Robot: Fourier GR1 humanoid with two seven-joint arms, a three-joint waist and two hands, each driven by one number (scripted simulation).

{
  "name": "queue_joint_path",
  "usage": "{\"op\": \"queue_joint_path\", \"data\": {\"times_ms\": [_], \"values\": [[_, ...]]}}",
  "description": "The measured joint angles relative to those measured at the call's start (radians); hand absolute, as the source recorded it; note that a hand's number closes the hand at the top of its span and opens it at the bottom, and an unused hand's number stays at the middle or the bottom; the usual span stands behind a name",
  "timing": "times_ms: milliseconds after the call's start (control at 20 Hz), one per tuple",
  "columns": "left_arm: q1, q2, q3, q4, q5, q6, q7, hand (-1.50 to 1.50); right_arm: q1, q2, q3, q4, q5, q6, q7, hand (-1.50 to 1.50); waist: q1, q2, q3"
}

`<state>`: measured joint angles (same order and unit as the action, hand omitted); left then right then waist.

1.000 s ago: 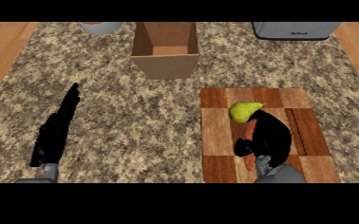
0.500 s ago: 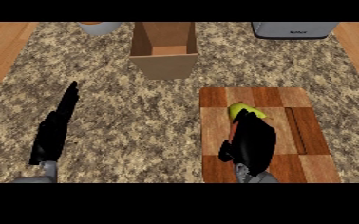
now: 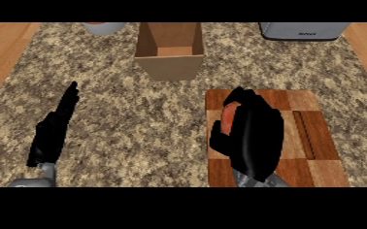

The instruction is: Pick the sweet potato from the cutting board and place it in the cardboard box

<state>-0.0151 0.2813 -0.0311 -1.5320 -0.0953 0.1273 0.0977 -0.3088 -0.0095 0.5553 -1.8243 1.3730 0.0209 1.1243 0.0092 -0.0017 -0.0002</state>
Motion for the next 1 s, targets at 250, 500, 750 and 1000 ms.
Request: {"op": "queue_joint_path", "data": {"times_ms": [250,500,750,1000], "values": [[0.012,-0.015,-0.010,-0.014,-0.015,0.003,0.001,0.00,-0.169,0.002,-0.004,0.009,-0.067,-0.030,-0.012,1.50,0.006,0.001,0.000],[-0.012,-0.023,-0.010,0.004,-0.025,0.000,0.002,0.00,-0.401,0.002,-0.084,0.146,-0.164,-0.054,-0.020,1.50,0.013,0.004,-0.001],[-0.003,-0.032,-0.018,0.003,-0.036,-0.004,-0.009,0.00,-0.589,0.003,-0.166,0.350,-0.249,-0.089,-0.026,1.50,0.022,0.005,-0.001],[-0.028,-0.029,-0.005,0.028,-0.032,-0.016,-0.012,0.00,-0.727,0.005,-0.263,0.601,-0.319,-0.153,-0.069,1.50,0.029,0.010,-0.001]]}}
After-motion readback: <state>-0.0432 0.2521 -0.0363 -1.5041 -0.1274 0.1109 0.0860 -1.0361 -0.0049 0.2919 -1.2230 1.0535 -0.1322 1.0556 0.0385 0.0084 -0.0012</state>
